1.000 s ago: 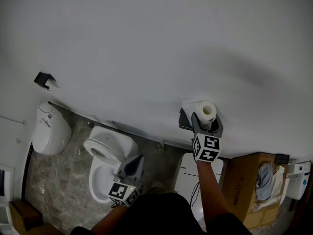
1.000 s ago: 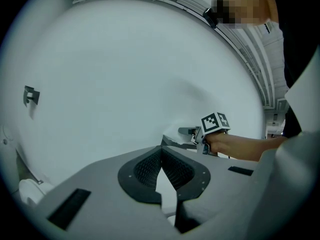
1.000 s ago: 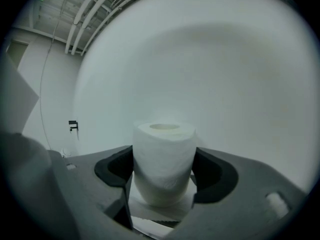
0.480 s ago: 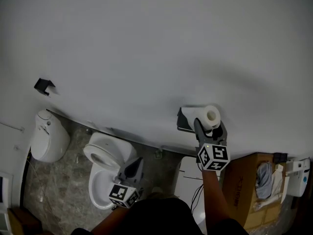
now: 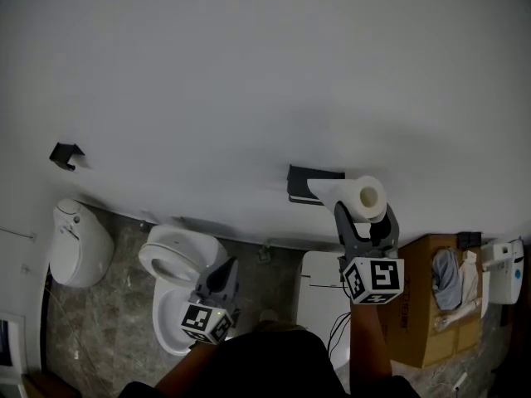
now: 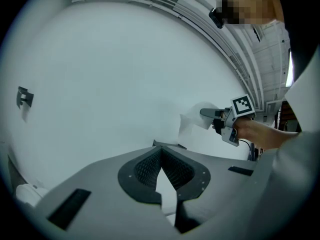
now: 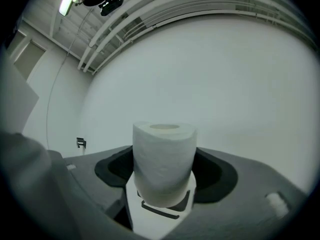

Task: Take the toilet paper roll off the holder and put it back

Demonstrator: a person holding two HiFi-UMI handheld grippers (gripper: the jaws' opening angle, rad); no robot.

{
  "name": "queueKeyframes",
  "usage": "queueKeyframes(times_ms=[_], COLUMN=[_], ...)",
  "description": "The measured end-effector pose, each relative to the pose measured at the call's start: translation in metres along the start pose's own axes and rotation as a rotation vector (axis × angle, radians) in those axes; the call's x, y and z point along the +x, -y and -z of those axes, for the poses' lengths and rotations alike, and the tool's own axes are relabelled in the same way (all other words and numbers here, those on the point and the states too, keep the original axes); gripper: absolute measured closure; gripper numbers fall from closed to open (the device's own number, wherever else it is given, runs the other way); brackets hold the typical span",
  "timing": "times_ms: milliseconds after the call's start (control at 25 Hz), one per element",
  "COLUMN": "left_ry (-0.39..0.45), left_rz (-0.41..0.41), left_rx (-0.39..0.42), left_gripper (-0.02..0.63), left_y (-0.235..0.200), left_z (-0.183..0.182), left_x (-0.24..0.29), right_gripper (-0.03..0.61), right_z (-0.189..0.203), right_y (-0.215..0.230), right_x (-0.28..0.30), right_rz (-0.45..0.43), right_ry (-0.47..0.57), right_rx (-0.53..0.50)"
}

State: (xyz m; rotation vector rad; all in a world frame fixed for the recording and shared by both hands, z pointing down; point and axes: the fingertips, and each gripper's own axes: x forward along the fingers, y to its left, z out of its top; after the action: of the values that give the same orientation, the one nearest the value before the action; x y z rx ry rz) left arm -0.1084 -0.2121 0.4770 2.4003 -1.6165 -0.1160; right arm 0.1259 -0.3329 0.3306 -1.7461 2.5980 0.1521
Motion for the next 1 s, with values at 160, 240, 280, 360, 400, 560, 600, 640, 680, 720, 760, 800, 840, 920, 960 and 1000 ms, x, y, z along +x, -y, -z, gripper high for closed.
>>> queueKeyframes(times_ms=[160,240,280,360,400,560,600,640,680,720,760,800,840,920,960,1000], left_ry=[0.019,0.022,0.021,0.015,0.013,0.012,0.008,0.004,0.000,-0.001,-0.001,0.000,0.001,-0.001,-0.005,-0.010], left_rz=[0.022,0.034,0.041,0.056,0.062,0.077,0.082,0.086,0.089,0.093,0.096,0.099,0.102,0.107,0.110,0.113], left_rx=[0.013,0.015,0.013,0.016,0.022,0.041,0.045,0.049,0.050,0.050,0.049,0.050,0.053,0.056,0.053,0.048], left_gripper=[0.598,0.598,0.598,0.598,0.598,0.598,0.598,0.598,0.598,0.598,0.598,0.598,0.598,0.598,0.598,0.598], left_y=[0.007,0.009,0.011,0.017,0.019,0.023,0.023,0.023,0.024,0.024,0.025,0.026,0.026,0.026,0.026,0.026], left_z=[-0.011,-0.012,-0.011,-0.009,-0.009,-0.008,-0.007,-0.006,-0.006,-0.006,-0.007,-0.008,-0.008,-0.008,-0.006,-0.003], left_x=[-0.010,-0.012,-0.012,-0.014,-0.015,-0.022,-0.023,-0.024,-0.024,-0.024,-0.024,-0.024,-0.023,-0.022,-0.021,-0.020], right_gripper=[0.236,0.236,0.236,0.236,0.236,0.236,0.236,0.236,0.237,0.237,0.238,0.237,0.238,0.237,0.238,0.238], right_z=[0.000,0.005,0.008,0.016,0.020,0.044,0.051,0.058,0.064,0.069,0.074,0.077,0.079,0.078,0.075,0.071], right_y=[0.005,0.007,0.008,0.009,0.009,0.001,-0.001,-0.003,-0.005,-0.008,-0.011,-0.014,-0.017,-0.022,-0.023,-0.025], right_x=[-0.041,-0.063,-0.073,-0.096,-0.107,-0.146,-0.154,-0.161,-0.166,-0.169,-0.171,-0.173,-0.173,-0.173,-0.172,-0.171], right_rz=[0.063,0.095,0.111,0.141,0.154,0.192,0.201,0.207,0.211,0.211,0.208,0.204,0.199,0.194,0.191,0.188], right_ry=[0.002,-0.012,-0.021,-0.042,-0.051,-0.100,-0.114,-0.127,-0.140,-0.153,-0.164,-0.173,-0.177,-0.172,-0.165,-0.157], right_rx=[0.044,0.067,0.067,0.060,0.057,0.055,0.060,0.065,0.071,0.077,0.085,0.091,0.096,0.113,0.124,0.132])
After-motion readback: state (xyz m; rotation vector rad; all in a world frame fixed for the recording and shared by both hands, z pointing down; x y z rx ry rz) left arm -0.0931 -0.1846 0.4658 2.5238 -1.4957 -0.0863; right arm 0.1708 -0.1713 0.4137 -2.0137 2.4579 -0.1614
